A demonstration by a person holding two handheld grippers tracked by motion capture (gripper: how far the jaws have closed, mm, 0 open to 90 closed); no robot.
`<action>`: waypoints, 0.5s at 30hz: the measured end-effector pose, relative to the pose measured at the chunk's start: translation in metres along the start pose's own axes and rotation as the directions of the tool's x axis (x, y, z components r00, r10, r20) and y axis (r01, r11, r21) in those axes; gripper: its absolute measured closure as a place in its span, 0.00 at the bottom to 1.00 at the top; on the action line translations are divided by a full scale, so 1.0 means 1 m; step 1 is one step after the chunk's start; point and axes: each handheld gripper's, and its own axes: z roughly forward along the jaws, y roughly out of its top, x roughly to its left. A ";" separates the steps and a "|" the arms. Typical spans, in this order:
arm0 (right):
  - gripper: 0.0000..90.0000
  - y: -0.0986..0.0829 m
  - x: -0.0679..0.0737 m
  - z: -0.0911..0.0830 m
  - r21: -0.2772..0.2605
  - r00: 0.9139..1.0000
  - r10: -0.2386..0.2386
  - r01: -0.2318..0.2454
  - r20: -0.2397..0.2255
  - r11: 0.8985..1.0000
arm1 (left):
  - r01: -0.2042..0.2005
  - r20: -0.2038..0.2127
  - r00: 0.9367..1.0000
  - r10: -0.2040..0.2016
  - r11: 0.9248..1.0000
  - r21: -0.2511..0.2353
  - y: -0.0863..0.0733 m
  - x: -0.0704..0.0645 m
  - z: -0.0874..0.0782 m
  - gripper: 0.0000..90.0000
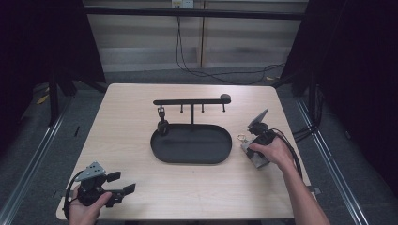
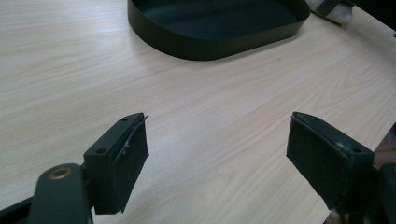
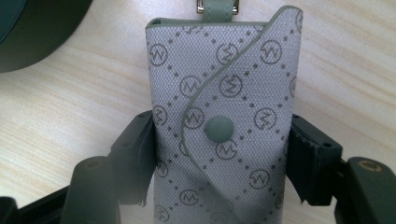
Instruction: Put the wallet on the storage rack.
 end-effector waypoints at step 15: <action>0.37 0.001 0.001 -0.021 -0.028 1.000 0.009 -0.009 -0.015 1.000 | 0.003 0.001 1.000 -0.003 1.000 0.007 0.000 0.000 0.002 0.23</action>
